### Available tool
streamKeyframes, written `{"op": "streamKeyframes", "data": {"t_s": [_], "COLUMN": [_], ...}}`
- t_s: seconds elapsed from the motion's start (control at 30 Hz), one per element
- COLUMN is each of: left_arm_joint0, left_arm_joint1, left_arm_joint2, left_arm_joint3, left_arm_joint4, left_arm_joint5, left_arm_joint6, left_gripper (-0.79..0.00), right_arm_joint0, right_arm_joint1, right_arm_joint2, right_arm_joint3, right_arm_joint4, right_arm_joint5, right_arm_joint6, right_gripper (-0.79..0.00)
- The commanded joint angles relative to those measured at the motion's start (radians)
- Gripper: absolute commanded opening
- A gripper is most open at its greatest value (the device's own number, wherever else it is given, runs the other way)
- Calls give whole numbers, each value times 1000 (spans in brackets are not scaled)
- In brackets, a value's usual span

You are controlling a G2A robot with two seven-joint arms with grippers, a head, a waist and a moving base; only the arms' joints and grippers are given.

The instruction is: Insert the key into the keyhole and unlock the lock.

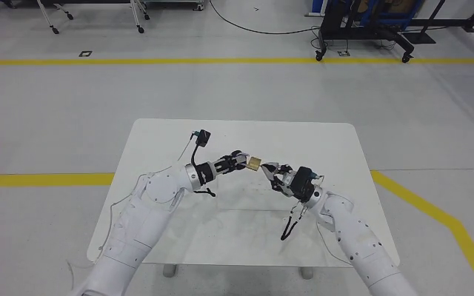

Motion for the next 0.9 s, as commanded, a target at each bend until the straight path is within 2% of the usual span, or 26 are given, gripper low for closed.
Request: {"op": "streamKeyframes", "data": {"t_s": [0.0, 0.27, 0.37, 0.63, 0.77, 0.83, 0.87], "left_arm_joint0": [-3, -20, -44, -128, -150, -162, -167], "left_arm_joint1": [0, 0, -2, -15, -29, -34, -36], "left_arm_joint2": [-1, 4, 23, 172, 227, 237, 241], "left_arm_joint3": [3, 24, 53, 120, 146, 160, 167], "left_arm_joint4": [-6, -17, 2, 277, 320, 319, 318], "left_arm_joint5": [10, 70, 156, 309, 338, 340, 339], "left_arm_joint6": [-2, -20, -48, -126, -144, -143, -142], "left_gripper": [-785, -785, -785, -785, -770, -480, -132], "right_arm_joint0": [-1, -29, -56, -136, -136, -136, -136], "right_arm_joint1": [1, 16, 26, 49, 49, 49, 49], "right_arm_joint2": [5, 63, 103, 185, 185, 185, 185], "right_arm_joint3": [0, -14, -36, -141, -141, -141, -141], "right_arm_joint4": [7, 10, -2, -58, -58, -58, -58], "right_arm_joint5": [7, 48, 88, 125, 125, 125, 125], "right_arm_joint6": [7, 11, 18, 40, 40, 40, 40], "right_gripper": [0, 0, 0, 0, 0, 0, 0]}}
